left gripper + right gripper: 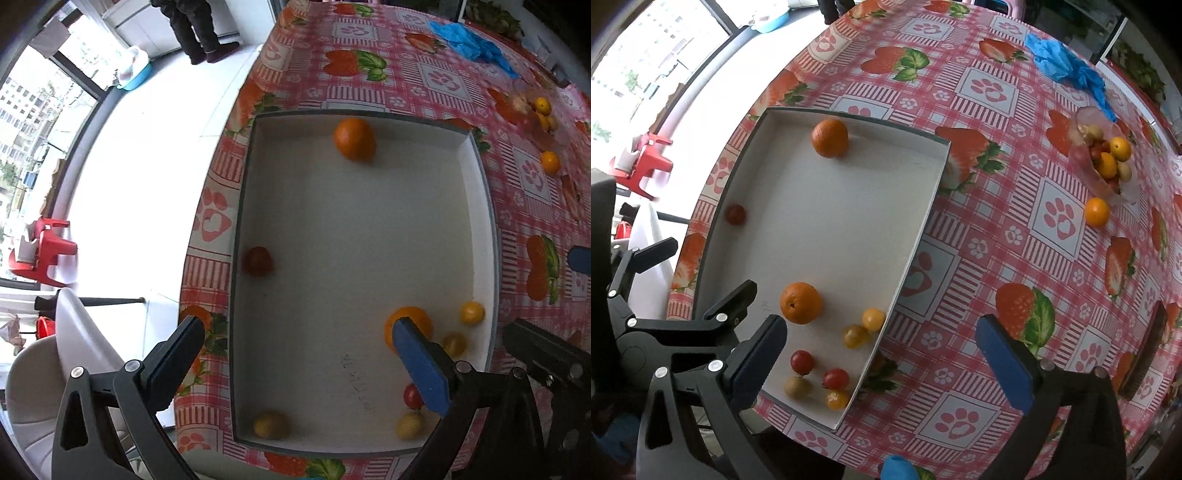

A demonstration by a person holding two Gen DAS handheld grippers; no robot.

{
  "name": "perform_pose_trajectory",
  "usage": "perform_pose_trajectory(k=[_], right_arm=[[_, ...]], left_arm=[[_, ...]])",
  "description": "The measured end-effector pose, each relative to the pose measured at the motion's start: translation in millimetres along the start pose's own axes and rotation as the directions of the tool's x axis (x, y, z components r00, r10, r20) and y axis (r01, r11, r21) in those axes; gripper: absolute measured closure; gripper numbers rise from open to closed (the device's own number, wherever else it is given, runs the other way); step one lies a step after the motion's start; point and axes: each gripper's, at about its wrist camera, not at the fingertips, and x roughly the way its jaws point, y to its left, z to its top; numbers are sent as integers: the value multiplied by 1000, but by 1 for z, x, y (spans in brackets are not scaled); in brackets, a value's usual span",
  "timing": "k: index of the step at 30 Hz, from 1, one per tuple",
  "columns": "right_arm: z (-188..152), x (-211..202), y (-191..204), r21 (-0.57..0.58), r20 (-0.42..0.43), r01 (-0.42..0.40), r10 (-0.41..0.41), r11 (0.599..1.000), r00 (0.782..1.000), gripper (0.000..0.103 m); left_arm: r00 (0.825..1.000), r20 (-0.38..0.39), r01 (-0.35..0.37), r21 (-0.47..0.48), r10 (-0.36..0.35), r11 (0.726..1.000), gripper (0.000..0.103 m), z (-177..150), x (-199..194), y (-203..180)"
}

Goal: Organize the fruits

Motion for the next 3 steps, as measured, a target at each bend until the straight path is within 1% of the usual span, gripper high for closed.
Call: perform_pose_trajectory(k=[3], right_arm=[[-1,0,0,0,0,-2,2,1000,1000,1]], left_arm=[[1000,0,8,-2,-8,1000,1,-2,-1,0]])
